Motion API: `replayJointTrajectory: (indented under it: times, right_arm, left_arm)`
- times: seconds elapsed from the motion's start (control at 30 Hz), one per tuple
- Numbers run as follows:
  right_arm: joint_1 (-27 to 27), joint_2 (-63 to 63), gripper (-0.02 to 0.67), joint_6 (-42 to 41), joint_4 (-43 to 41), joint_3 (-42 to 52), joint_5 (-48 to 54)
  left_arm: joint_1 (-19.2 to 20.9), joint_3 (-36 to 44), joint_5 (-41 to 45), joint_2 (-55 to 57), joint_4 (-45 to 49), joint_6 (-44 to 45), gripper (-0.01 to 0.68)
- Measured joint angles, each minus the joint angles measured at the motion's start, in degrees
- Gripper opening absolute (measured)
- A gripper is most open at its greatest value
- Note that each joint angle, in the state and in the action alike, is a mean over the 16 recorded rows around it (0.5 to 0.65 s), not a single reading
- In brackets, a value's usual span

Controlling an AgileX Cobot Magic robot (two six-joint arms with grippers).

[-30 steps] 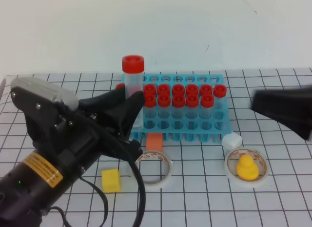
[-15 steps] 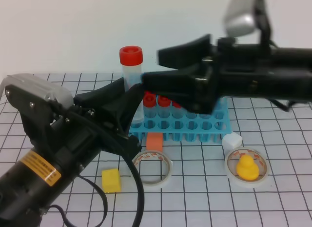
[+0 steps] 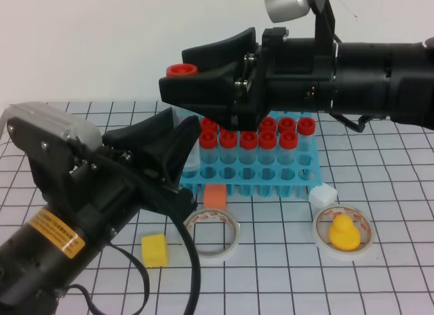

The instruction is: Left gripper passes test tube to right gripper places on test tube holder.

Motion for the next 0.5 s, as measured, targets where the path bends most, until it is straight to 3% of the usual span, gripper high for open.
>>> replayJointTrajectory:
  times: [0.5]
  right_arm:
    - [0.9, 0.6, 0.308, 2.1, 0.0, -0.2, 0.0]
  left_arm:
    - [0.0, 0.0, 0.1, 0.0, 0.0, 0.0, 0.207]
